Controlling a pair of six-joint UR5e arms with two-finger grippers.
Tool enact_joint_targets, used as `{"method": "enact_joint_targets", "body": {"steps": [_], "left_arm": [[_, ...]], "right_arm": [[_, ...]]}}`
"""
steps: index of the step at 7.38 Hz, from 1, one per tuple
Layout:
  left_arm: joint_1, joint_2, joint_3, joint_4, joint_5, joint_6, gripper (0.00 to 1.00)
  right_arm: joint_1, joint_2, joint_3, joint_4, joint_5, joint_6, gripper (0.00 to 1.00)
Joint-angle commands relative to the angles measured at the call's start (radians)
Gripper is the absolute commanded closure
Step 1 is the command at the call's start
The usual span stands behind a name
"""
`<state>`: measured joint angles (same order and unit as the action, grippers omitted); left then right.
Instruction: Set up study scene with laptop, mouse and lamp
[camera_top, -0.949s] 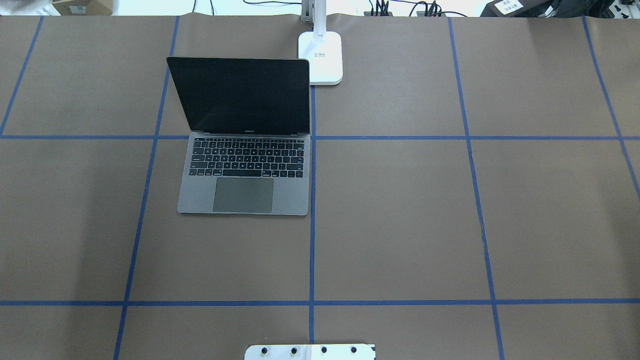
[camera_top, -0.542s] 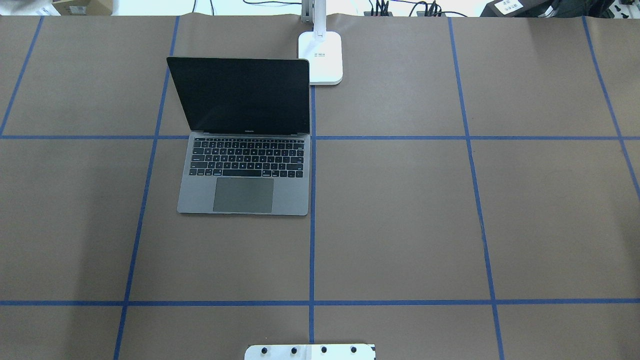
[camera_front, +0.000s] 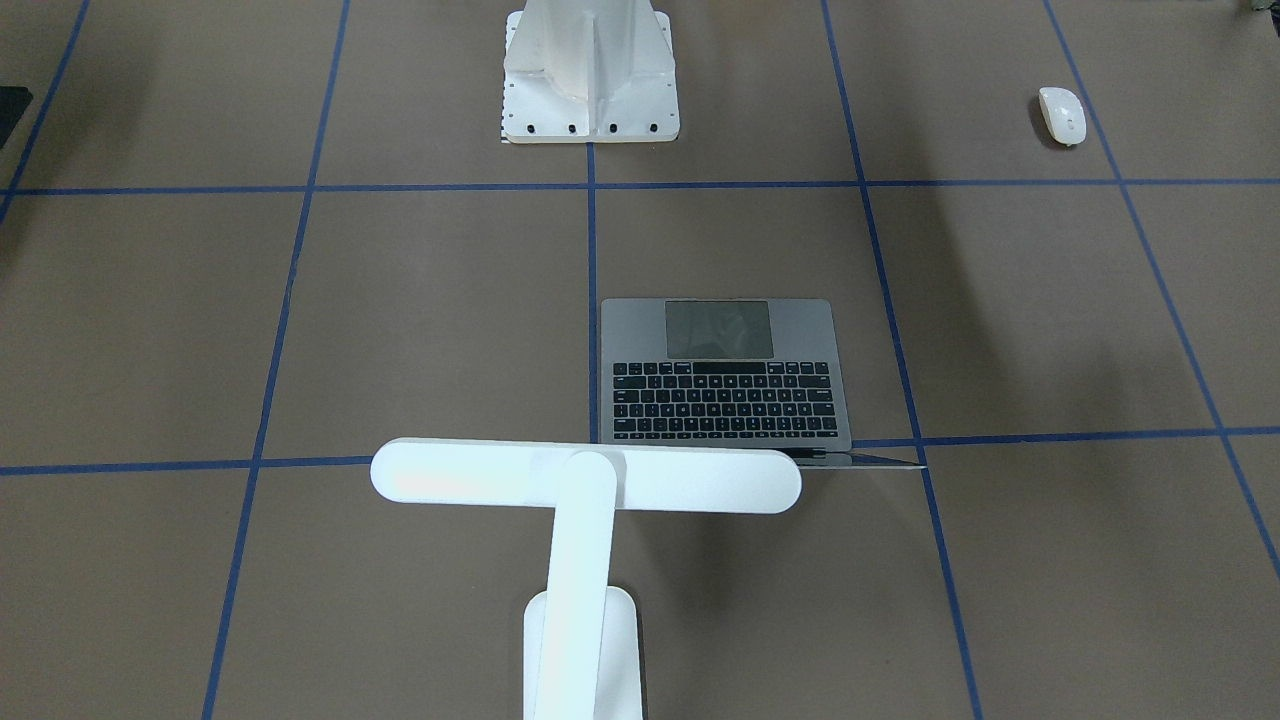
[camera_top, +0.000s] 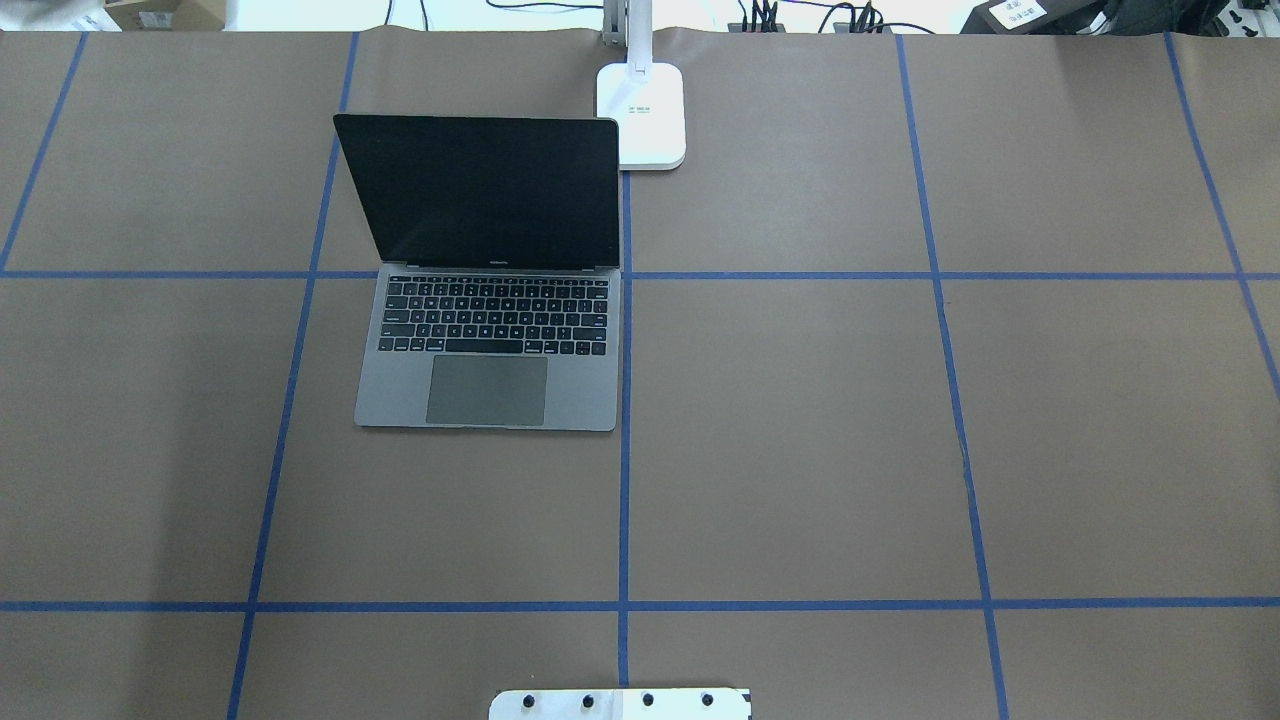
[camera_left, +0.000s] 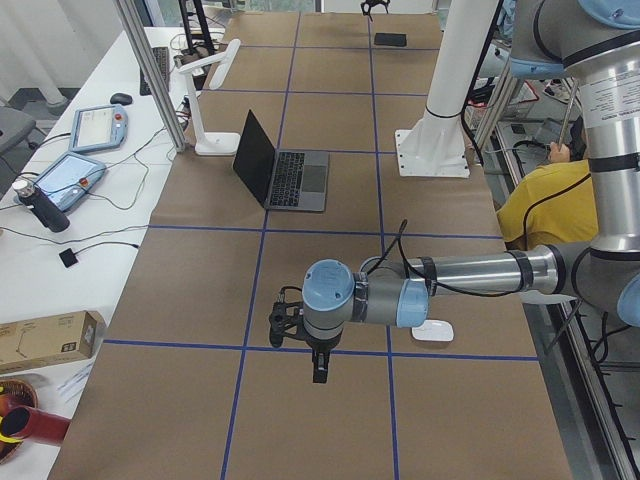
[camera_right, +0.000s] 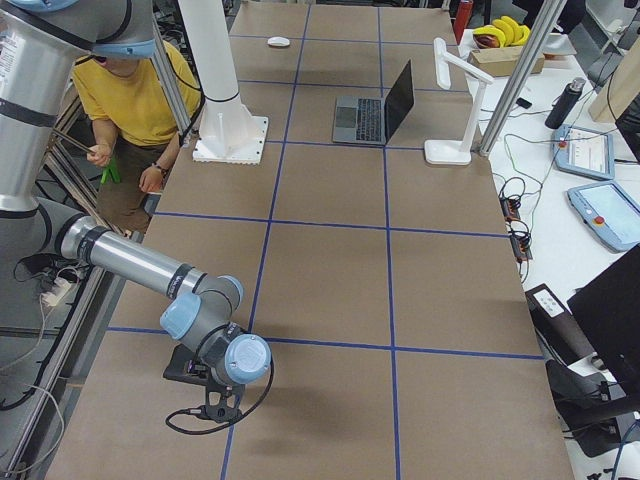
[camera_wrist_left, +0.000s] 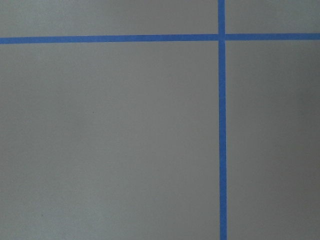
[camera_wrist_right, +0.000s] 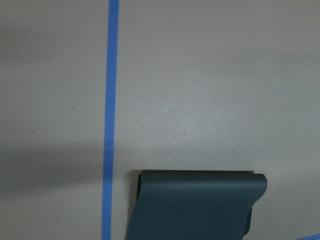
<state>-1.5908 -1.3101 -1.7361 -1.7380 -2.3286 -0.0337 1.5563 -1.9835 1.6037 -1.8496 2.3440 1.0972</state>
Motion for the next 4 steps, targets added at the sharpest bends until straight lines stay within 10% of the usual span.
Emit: {"method": "enact_joint_targets", "body": {"steps": [1,4], "left_arm": [[-0.001,0.0,0.0,0.0,0.0,0.0,0.0],[0.0,0.0,0.0,0.0,0.0,0.002,0.0]], "right_arm": [[-0.102,0.035,-0.025,0.001,0.004,0.049,0.15],[-0.172,0.114,-0.155,0.003,0.031,0.053,0.19]]}}
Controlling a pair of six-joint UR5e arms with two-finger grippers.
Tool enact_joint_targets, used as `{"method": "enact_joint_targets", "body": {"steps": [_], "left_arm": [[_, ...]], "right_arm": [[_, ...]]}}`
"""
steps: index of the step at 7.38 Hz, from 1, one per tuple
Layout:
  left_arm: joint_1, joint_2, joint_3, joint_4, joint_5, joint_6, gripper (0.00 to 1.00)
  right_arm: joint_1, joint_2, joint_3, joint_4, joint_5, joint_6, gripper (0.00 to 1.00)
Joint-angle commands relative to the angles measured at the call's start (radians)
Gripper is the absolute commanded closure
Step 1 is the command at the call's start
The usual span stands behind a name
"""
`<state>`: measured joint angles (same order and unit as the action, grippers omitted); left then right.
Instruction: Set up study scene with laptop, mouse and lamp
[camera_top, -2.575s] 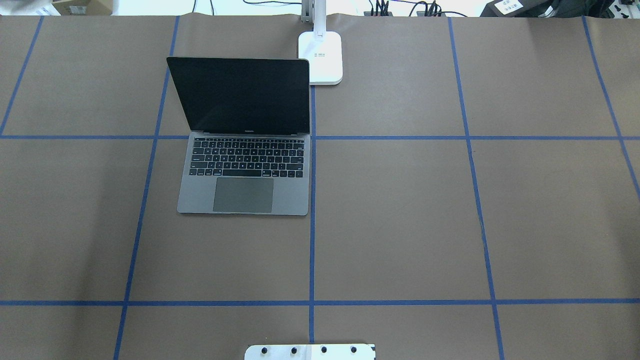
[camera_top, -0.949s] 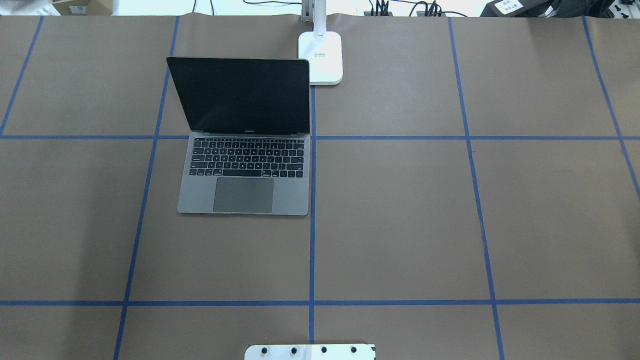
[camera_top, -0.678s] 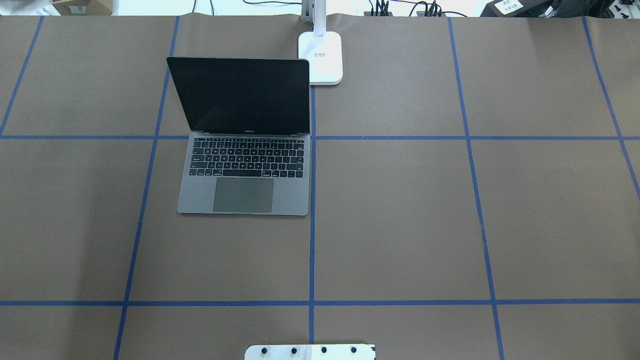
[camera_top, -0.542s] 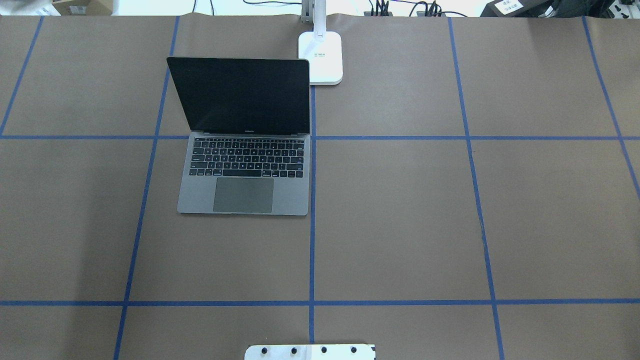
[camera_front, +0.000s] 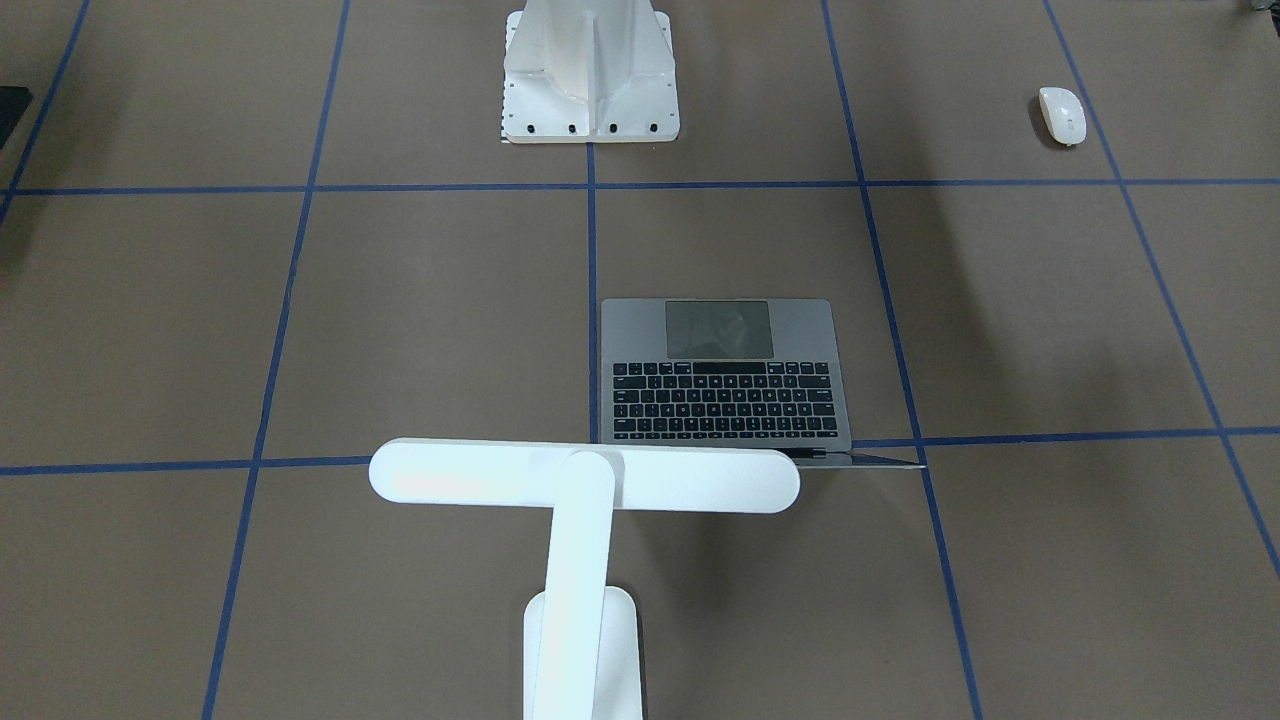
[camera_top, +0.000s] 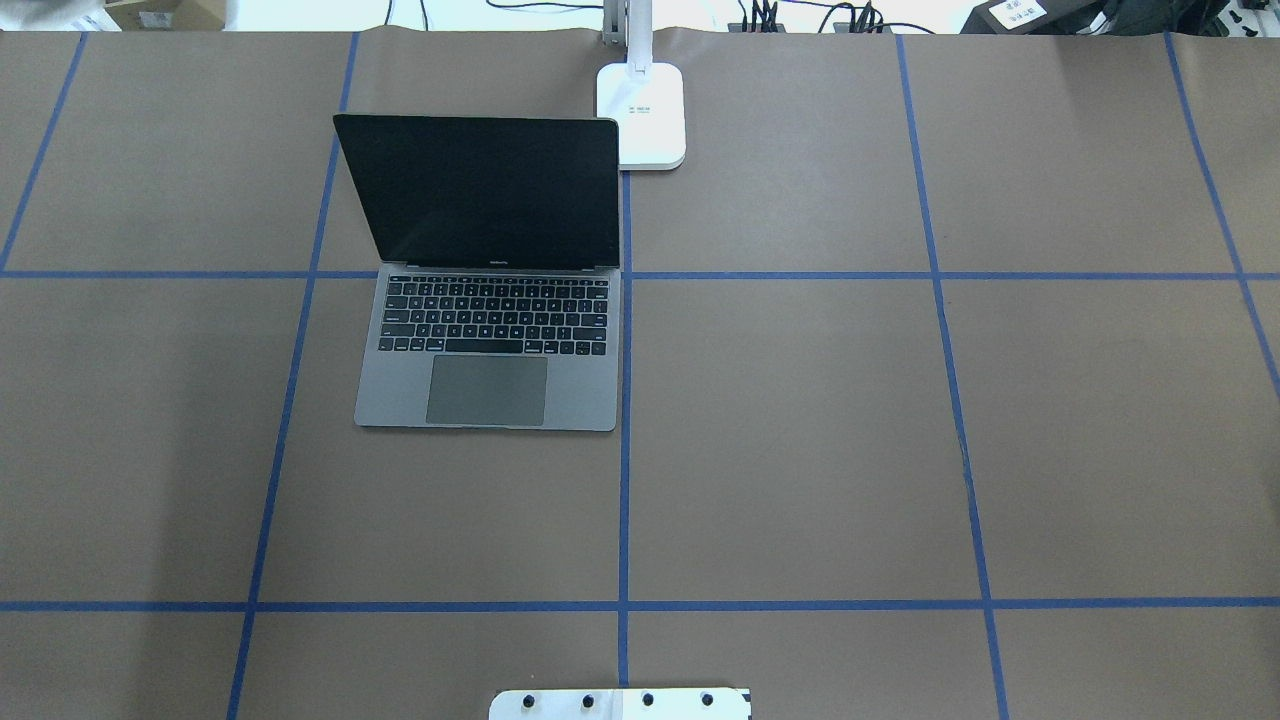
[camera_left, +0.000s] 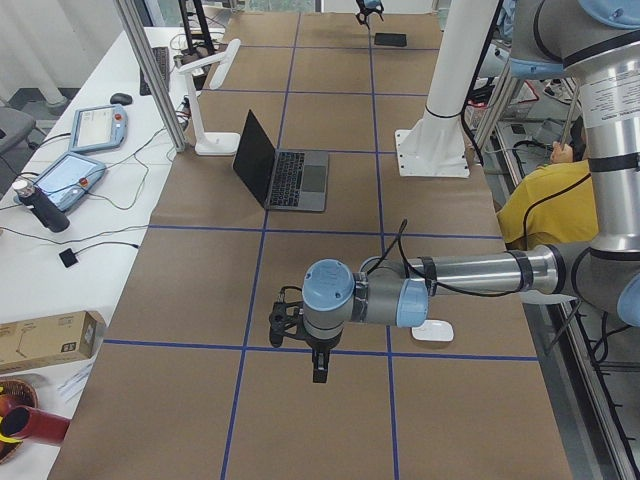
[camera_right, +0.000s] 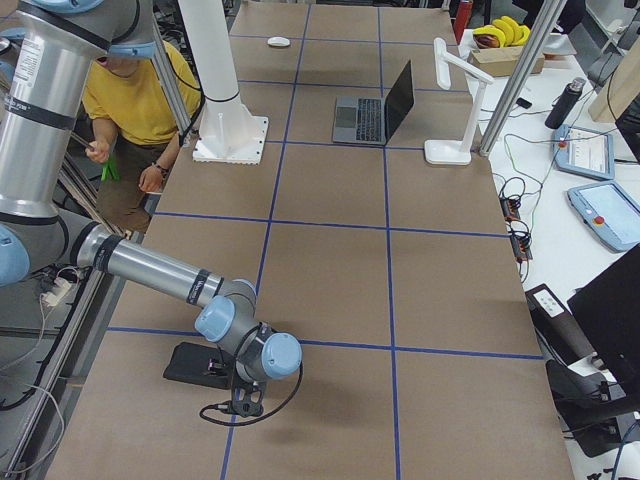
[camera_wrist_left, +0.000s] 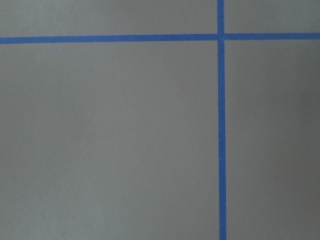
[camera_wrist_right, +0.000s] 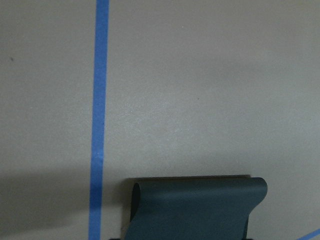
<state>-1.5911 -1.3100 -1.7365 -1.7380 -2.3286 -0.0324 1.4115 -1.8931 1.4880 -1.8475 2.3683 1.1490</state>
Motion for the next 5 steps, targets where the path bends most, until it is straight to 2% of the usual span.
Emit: {"method": "enact_joint_targets", "body": {"steps": [1,5], "left_arm": [[0.0,0.0,0.0,0.0,0.0,0.0,0.0],[0.0,0.0,0.0,-0.002,0.002,0.0,0.0]], "right_arm": [[-0.038,0.022,-0.046,0.001,0.003,0.0,0.21],[-0.08,0.012,-0.057,0.001,0.003,-0.009,0.25]]}}
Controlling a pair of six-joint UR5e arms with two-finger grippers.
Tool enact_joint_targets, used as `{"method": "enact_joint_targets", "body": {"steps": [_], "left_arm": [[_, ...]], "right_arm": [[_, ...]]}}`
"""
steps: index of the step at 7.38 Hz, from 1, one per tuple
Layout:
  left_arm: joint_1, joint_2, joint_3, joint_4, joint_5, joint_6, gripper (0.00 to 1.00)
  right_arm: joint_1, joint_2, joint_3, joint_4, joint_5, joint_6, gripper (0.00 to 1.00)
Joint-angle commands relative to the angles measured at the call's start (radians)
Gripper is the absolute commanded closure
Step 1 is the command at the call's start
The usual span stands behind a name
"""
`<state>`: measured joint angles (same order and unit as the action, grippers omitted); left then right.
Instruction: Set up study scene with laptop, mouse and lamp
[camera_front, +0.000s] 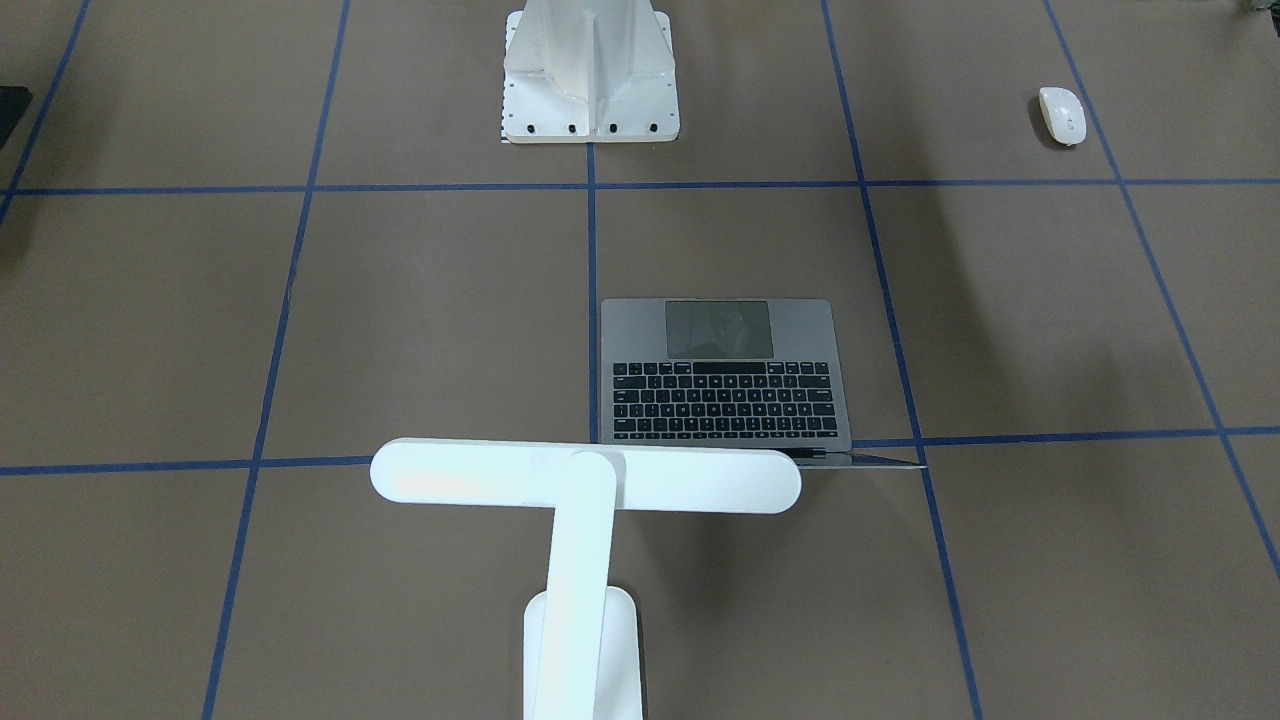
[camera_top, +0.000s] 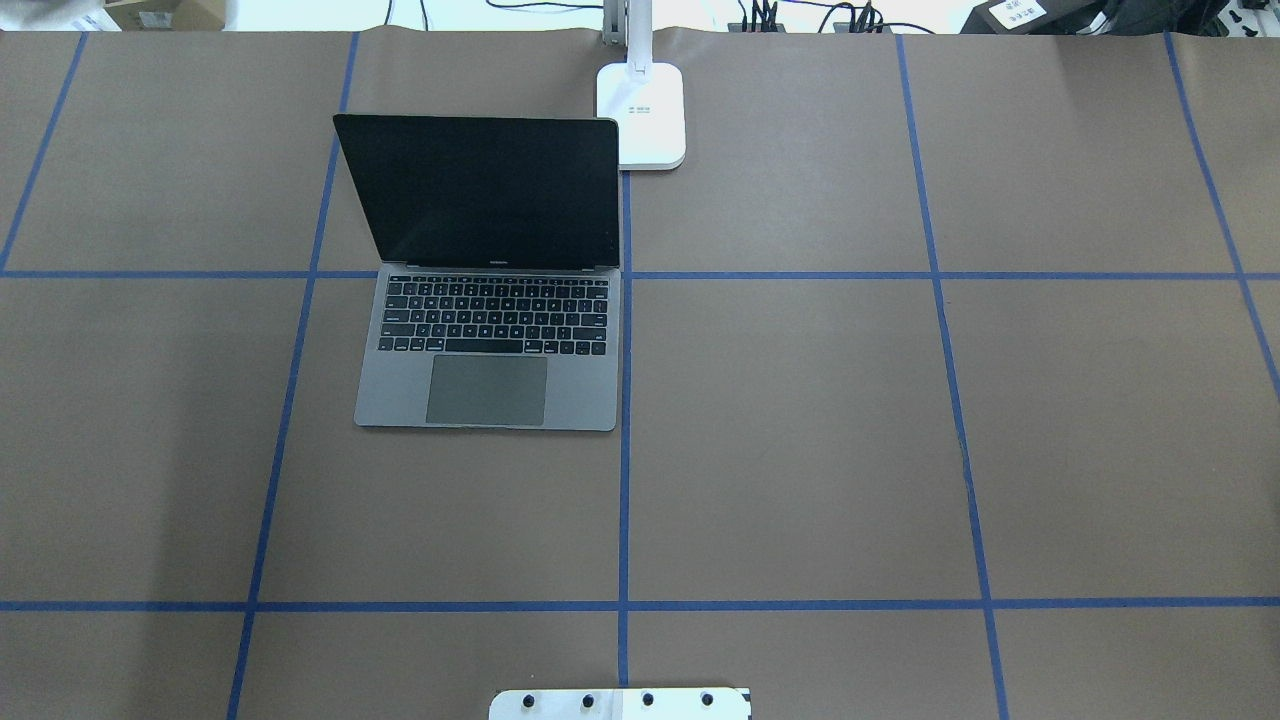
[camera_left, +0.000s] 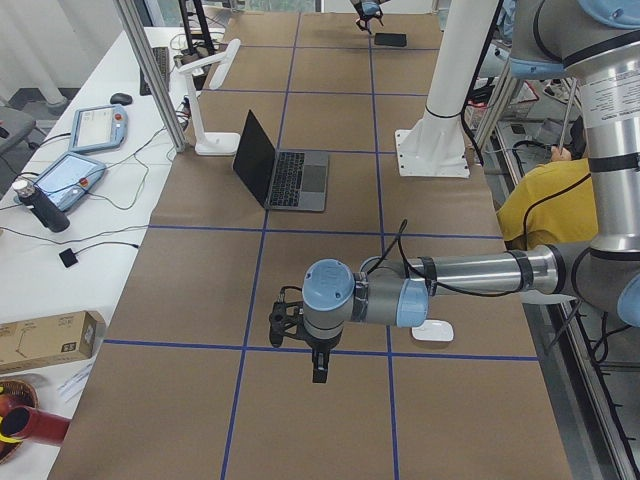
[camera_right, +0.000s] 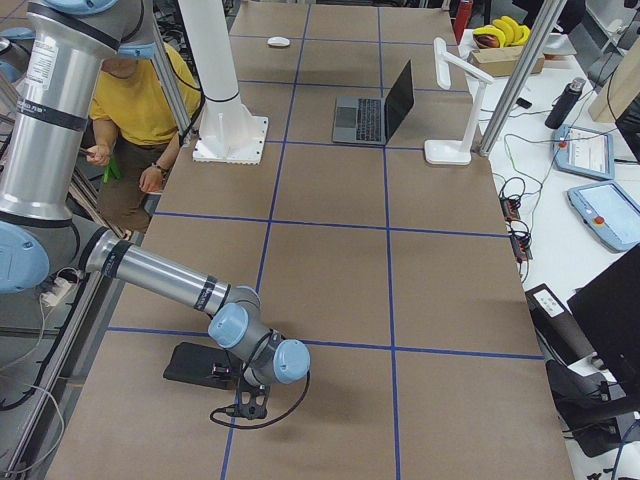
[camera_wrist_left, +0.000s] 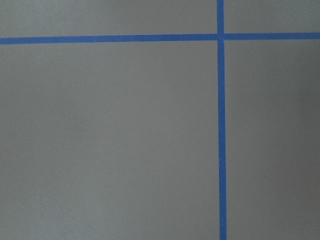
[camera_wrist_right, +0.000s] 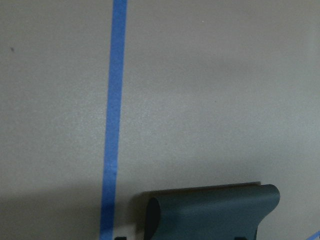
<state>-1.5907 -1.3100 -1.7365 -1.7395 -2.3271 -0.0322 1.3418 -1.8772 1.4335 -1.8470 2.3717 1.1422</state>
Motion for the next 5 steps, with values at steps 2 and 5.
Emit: {"method": "enact_joint_targets", "body": {"steps": [2,5], "left_arm": [[-0.002,0.0,0.0,0.0,0.0,0.0,0.0],[-0.002,0.0,0.0,0.0,0.0,0.0,0.0]], "right_arm": [[-0.03,-0.005,-0.002,0.0,0.0,-0.006,0.27],[-0.047,-0.007,-0.002,-0.001,-0.008,-0.001,0.33]]}}
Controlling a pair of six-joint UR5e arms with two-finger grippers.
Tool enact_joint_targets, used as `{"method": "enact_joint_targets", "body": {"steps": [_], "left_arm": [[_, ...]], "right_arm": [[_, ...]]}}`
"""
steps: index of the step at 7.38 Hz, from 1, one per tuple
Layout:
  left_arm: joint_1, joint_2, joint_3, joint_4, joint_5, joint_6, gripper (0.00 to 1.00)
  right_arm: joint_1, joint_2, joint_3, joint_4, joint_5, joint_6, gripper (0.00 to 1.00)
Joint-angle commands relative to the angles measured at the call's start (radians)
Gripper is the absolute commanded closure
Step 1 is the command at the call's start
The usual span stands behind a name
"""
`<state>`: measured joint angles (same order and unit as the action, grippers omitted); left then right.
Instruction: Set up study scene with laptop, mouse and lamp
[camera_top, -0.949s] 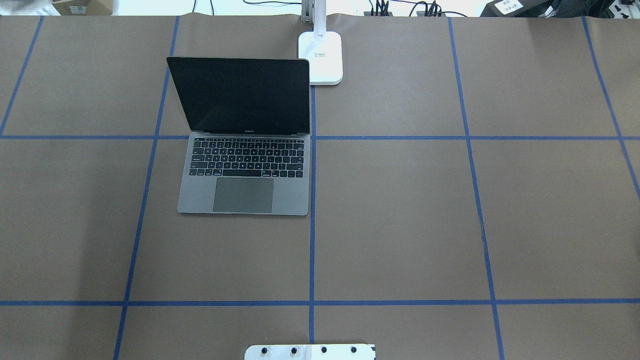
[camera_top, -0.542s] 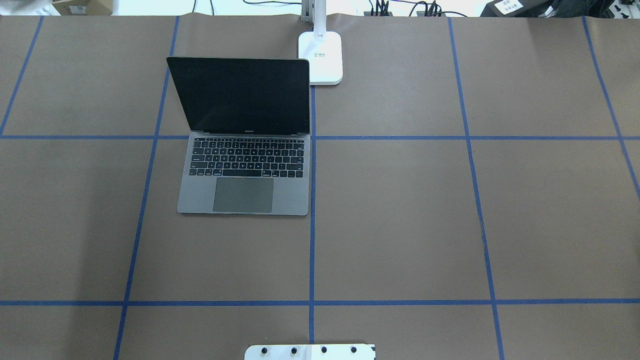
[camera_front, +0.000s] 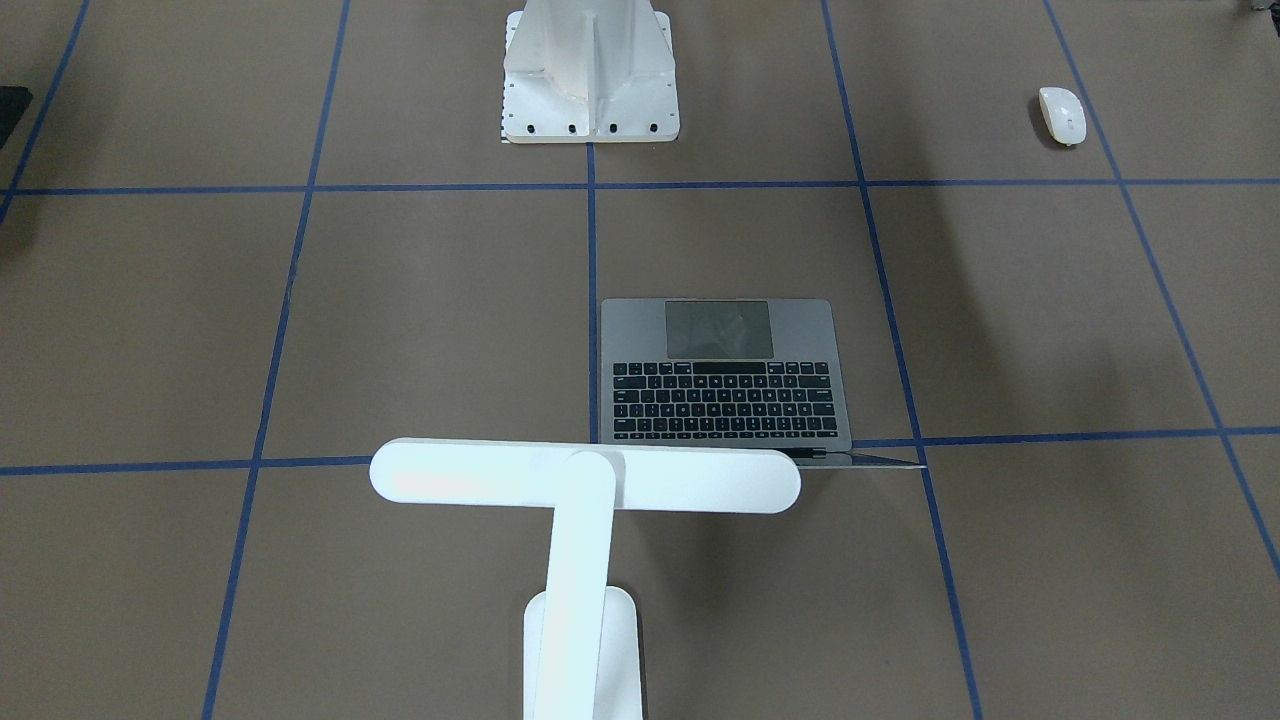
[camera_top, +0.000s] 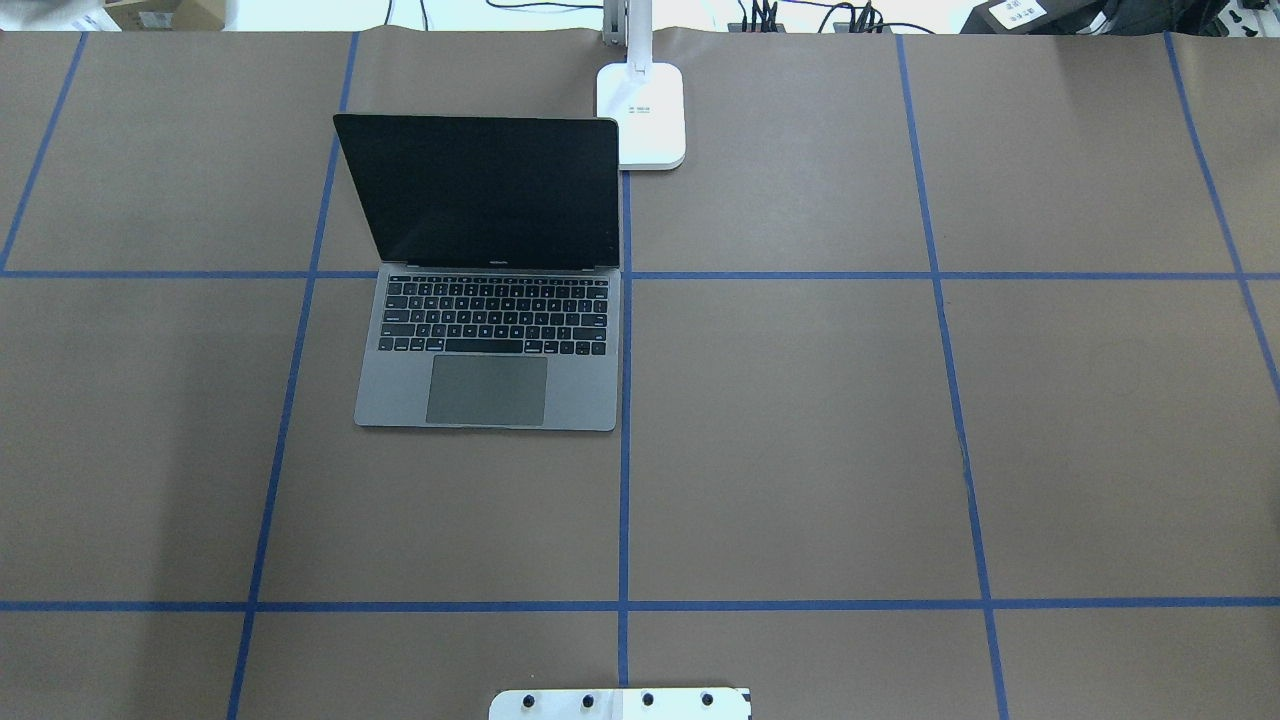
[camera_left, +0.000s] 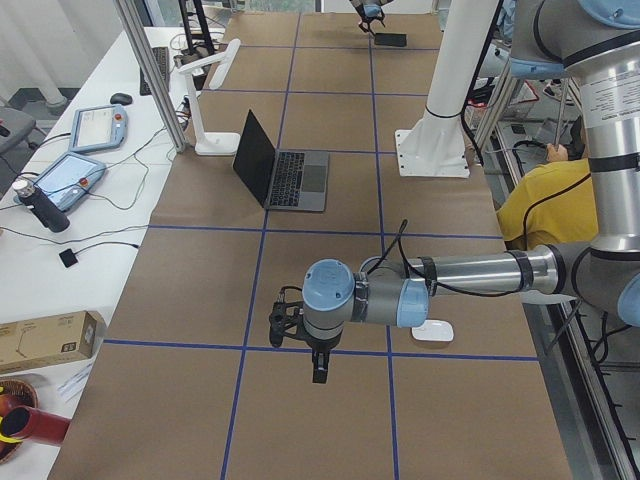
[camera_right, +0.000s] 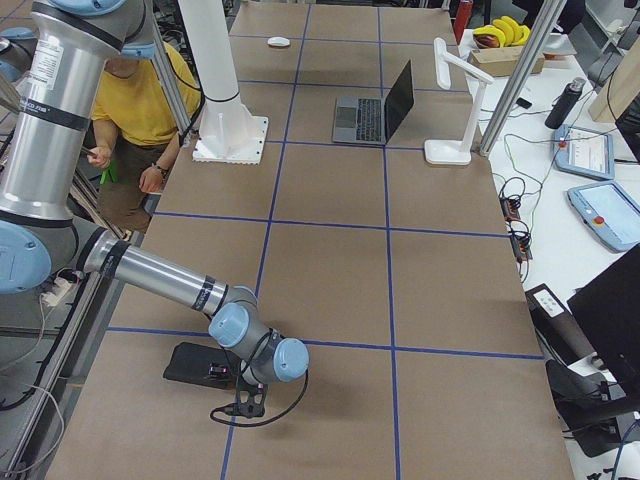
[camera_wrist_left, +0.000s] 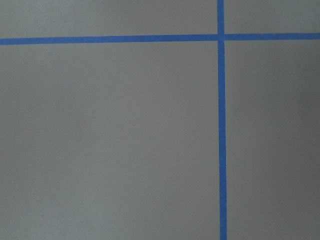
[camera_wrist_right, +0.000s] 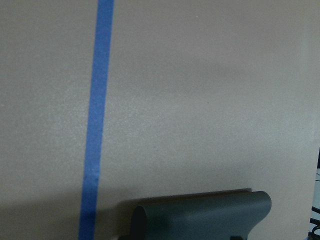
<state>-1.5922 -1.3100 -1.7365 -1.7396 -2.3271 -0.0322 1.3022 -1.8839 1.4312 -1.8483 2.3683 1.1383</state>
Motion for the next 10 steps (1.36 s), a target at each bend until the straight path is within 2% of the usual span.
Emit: {"method": "enact_joint_targets", "body": {"steps": [1,5,7,8,10], "left_arm": [[0.001,0.0,-0.002,0.0,0.0,0.0,0.0],[0.001,0.0,-0.002,0.0,0.0,0.0,0.0],[0.001,0.0,-0.002,0.0,-0.002,0.0,0.0],[0.001,0.0,-0.002,0.0,-0.002,0.0,0.0],[0.0,0.0,-0.009,0.0,0.0,0.0,0.0]], "right_arm": [[-0.009,0.002,0.0,-0.002,-0.001,0.011,0.33],[-0.009,0.016,0.0,-0.009,0.037,0.068,0.3],[-0.008,0.014,-0.006,-0.006,0.028,0.103,0.3],[-0.007,0.011,-0.012,0.0,0.02,0.098,0.3],[-0.007,0.006,-0.017,0.003,-0.052,0.078,0.31]]}}
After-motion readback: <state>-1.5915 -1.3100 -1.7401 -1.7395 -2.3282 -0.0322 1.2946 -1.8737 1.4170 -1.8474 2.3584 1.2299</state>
